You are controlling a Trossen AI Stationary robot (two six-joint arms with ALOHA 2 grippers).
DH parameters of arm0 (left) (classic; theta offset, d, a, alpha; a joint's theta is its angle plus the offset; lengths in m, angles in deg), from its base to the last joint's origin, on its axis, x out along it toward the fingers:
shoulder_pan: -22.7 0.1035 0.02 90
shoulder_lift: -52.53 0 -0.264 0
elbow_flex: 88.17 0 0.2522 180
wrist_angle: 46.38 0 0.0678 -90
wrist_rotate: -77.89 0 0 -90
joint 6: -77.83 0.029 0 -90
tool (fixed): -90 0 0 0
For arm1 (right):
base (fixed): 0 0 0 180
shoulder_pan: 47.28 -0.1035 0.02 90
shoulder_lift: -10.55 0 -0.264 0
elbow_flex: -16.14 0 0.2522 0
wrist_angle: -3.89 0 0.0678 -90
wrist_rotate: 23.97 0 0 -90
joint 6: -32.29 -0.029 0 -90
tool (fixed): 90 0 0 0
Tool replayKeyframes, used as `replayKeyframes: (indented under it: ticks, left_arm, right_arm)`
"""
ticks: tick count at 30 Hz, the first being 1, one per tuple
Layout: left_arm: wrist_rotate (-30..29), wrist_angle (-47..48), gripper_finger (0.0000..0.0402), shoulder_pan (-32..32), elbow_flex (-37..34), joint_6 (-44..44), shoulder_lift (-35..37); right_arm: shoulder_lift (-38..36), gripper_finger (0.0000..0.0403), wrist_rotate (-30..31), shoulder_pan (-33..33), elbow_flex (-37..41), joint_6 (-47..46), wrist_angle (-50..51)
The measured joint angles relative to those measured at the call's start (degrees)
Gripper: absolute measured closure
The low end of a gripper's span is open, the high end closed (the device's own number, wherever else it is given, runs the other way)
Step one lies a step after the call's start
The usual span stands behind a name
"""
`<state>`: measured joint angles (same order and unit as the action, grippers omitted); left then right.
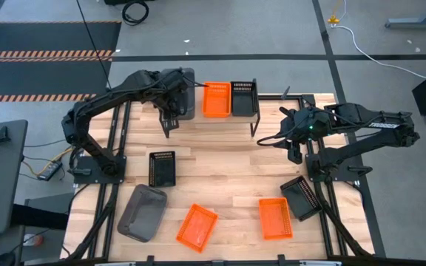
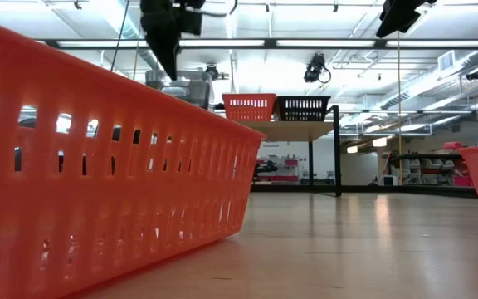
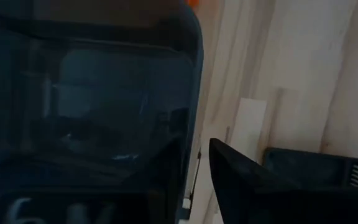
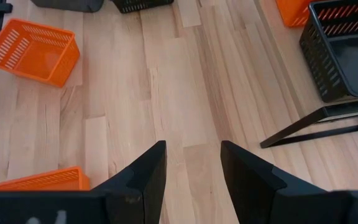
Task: Stack baskets on shelf by color
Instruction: Stack the right black basket on top of the black basket on the shelf
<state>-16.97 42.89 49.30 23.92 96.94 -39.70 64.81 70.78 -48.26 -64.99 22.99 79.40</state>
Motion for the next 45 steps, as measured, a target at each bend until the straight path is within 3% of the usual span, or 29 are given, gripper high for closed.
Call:
replayKeyframes:
  ticks: [8,14,20,29,36,45]
  left_arm:
    - [-1.51,9.86,0.0311,-2.91,10.56,-4.17,0.02]
    - [-1.57,14.37,0.0308,-9.39,14.18,-9.73,0.25]
    - [-1.4,13.54,0.0309,-22.53,8.94,-13.29,0.88]
    - [-1.42,-2.88,0.0306,-39.31,-5.34,-19.28,0.83]
    - [-1.97,-11.21,0.0306,-42.97,-13.79,-22.43,0.83]
    - [-2.62,-11.39,0.0306,-42.97,-19.15,-26.17,0.83]
  right_arm:
    - [0.0,0.0244,-1.41,-0.94,0.0,-0.1,0.0]
    - [1.08,0.0244,-1.42,-3.34,0.0,-1.72,-0.02]
    - [3.33,0.0244,-1.42,-4.96,0.0,-2.56,0.0]
    - [5.74,0.0244,-2.06,-7.18,0.05,-6.0,0.53]
    - [7.28,0.0244,-6.05,-12.7,5.21,-14.97,1.36]
    - [7.64,0.0225,-8.56,-22.46,17.54,-33.33,3.25]
